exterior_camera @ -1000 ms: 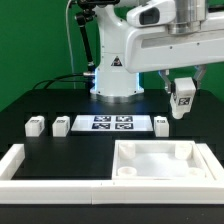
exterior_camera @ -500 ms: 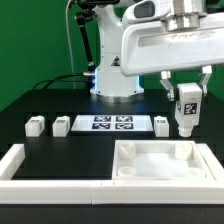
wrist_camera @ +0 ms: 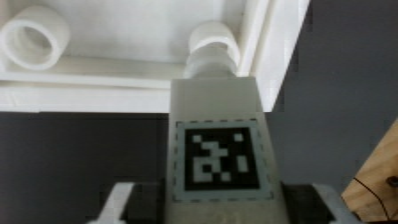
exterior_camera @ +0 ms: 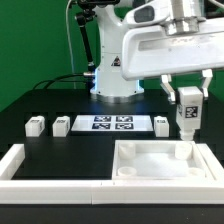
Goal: Assemble square table
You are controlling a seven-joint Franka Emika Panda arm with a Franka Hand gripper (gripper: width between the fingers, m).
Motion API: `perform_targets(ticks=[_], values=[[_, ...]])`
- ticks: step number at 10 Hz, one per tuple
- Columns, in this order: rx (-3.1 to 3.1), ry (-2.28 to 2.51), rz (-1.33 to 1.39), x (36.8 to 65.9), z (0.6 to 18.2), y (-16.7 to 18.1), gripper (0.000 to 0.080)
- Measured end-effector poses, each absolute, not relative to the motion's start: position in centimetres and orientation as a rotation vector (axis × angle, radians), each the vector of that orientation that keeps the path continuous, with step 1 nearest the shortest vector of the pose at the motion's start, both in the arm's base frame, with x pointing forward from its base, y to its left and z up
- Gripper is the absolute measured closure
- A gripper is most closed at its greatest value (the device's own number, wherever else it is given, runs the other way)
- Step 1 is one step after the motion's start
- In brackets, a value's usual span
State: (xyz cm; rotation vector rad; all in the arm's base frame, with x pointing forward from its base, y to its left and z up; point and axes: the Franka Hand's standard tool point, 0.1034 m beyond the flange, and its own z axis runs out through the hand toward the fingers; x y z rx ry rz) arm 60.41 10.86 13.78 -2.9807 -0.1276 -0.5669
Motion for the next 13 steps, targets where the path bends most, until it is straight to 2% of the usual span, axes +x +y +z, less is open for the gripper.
perform_targets(ticks=[4, 9, 13], values=[[-2.989, -0.132, -0.558, 61.8, 11.4, 10.6, 0.0509], [-2.983, -0.122, -0.567, 63.4, 10.7, 10.7, 0.0509], [-2.984, -0.133, -0.546, 63.0, 9.2, 11.4, 0.0509]])
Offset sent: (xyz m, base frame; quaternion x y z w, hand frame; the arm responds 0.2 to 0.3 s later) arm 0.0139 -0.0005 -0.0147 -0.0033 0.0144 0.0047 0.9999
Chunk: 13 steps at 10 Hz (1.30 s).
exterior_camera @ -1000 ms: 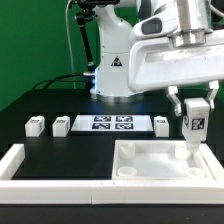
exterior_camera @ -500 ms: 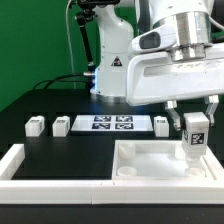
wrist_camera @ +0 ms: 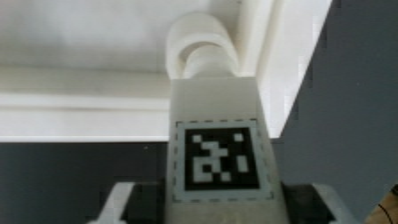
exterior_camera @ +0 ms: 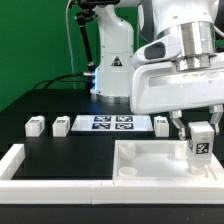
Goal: Assemble square table
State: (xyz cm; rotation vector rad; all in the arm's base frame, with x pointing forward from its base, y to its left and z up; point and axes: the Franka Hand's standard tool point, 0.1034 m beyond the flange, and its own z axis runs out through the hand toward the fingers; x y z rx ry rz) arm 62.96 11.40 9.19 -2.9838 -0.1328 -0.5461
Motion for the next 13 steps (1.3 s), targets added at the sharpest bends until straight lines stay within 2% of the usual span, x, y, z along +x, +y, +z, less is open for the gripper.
perform_targets(ticks=[4, 7, 8, 9, 10, 13], values=[[-2.985, -0.137, -0.539, 62.43, 8.26, 11.63, 0.0509], [-2.984, -0.139, -0.558, 62.39, 8.26, 11.61, 0.0509], [-2.984, -0.14, -0.558, 62.39, 8.26, 11.61, 0.0302], [-2.984, -0.14, -0.558, 62.39, 8.25, 11.61, 0.0196], [-2.984, -0.14, -0.558, 62.39, 8.25, 11.61, 0.0164], [-2.984, -0.14, -0.558, 62.39, 8.25, 11.61, 0.0151]])
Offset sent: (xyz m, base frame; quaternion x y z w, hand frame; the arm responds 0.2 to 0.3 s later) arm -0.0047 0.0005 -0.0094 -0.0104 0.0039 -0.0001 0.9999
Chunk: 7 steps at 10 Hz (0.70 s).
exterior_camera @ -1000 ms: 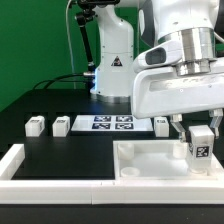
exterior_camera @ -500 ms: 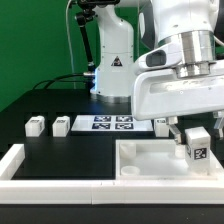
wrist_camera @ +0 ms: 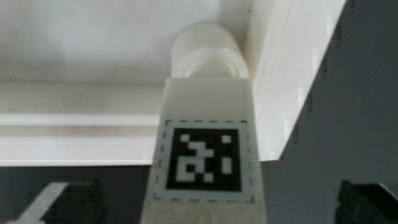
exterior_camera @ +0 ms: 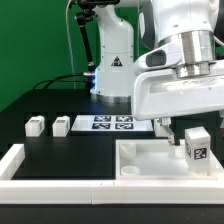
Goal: Assemble square table
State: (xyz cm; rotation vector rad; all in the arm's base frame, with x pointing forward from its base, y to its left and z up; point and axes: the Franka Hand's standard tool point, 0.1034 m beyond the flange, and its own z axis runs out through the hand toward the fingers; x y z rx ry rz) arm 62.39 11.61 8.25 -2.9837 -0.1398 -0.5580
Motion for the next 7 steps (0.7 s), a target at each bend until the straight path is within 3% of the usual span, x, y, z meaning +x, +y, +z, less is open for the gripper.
perform_targets(ticks=[4, 7], values=[[-2.984, -0.141, -0.558, 62.4, 8.3, 11.6, 0.0151], [-3.006, -0.166, -0.457, 63.5, 9.3, 10.4, 0.0151]])
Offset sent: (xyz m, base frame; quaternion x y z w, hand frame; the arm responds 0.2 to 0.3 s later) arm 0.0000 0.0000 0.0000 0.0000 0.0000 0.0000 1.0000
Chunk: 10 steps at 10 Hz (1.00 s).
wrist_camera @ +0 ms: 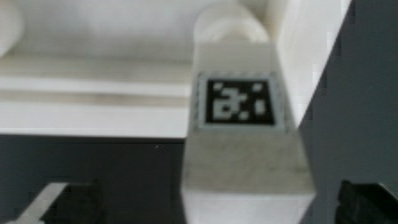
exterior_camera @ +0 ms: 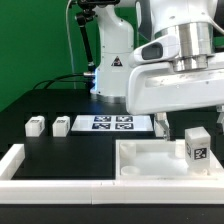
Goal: Assemble square table
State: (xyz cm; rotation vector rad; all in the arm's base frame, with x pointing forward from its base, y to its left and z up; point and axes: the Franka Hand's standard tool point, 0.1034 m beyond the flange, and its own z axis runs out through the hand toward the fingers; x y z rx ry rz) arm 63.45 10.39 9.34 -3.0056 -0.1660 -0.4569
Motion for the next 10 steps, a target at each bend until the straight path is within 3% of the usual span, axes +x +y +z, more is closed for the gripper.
perform_targets(ticks=[7, 10], values=[[-3.003, -0.193, 0.276, 62.0, 8.1, 11.9, 0.0151], [-3.001, -0.197, 0.236, 63.2, 8.5, 11.0, 0.0151]])
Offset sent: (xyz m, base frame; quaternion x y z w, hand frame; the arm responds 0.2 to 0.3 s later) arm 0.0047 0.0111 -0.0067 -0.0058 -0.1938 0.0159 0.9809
